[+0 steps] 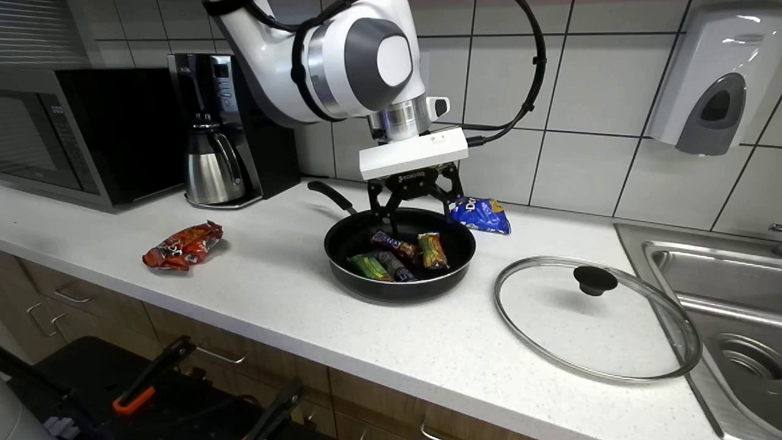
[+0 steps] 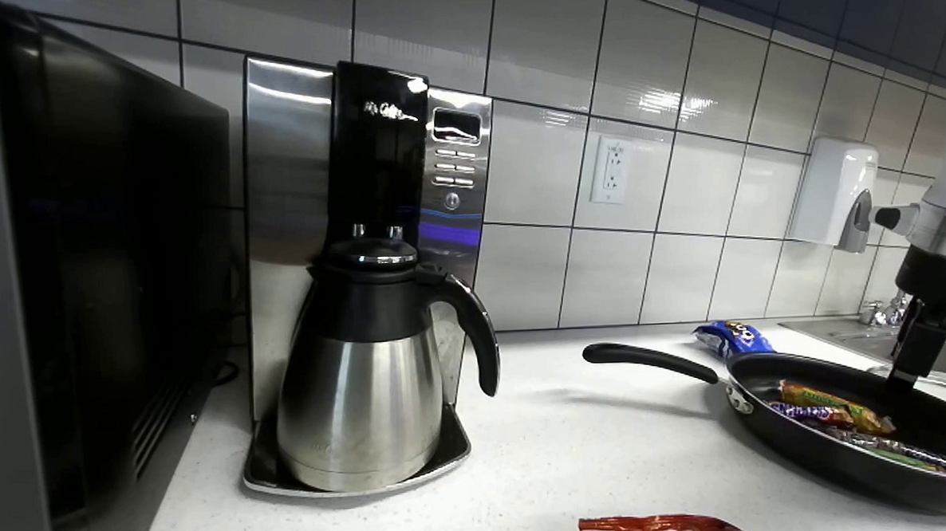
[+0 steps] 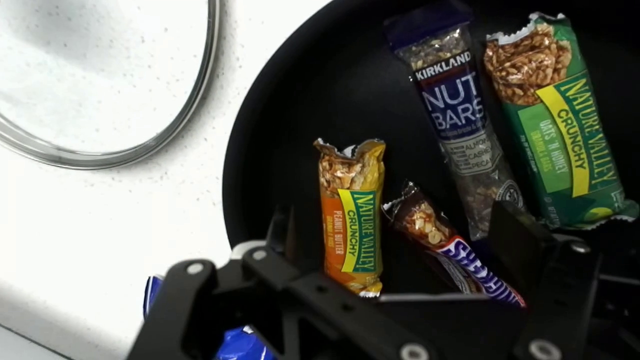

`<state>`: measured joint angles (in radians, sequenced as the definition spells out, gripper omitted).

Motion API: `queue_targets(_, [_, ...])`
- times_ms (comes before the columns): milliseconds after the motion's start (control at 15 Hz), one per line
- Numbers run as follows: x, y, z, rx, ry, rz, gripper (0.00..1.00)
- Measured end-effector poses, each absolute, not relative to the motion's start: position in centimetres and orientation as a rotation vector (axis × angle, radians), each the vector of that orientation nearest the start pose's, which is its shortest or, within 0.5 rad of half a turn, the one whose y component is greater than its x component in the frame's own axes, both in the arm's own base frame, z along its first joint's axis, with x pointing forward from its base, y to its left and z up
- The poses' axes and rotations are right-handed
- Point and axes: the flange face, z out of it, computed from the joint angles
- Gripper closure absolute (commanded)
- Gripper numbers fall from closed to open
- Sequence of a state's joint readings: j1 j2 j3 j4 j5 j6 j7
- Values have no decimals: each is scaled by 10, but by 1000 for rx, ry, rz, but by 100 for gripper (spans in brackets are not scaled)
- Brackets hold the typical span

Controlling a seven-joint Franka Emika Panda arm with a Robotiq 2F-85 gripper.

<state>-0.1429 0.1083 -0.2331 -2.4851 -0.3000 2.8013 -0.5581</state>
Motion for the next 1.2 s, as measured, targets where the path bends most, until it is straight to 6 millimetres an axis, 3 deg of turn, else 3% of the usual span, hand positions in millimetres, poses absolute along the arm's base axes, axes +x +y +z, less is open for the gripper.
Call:
queue_targets(333, [460, -179, 266, -3284, -695, -195, 0])
queue_targets(600, [448, -209, 266, -3287, -500, -212, 0])
queue_targets(1200, [436, -288, 275, -3348, -266, -235, 0])
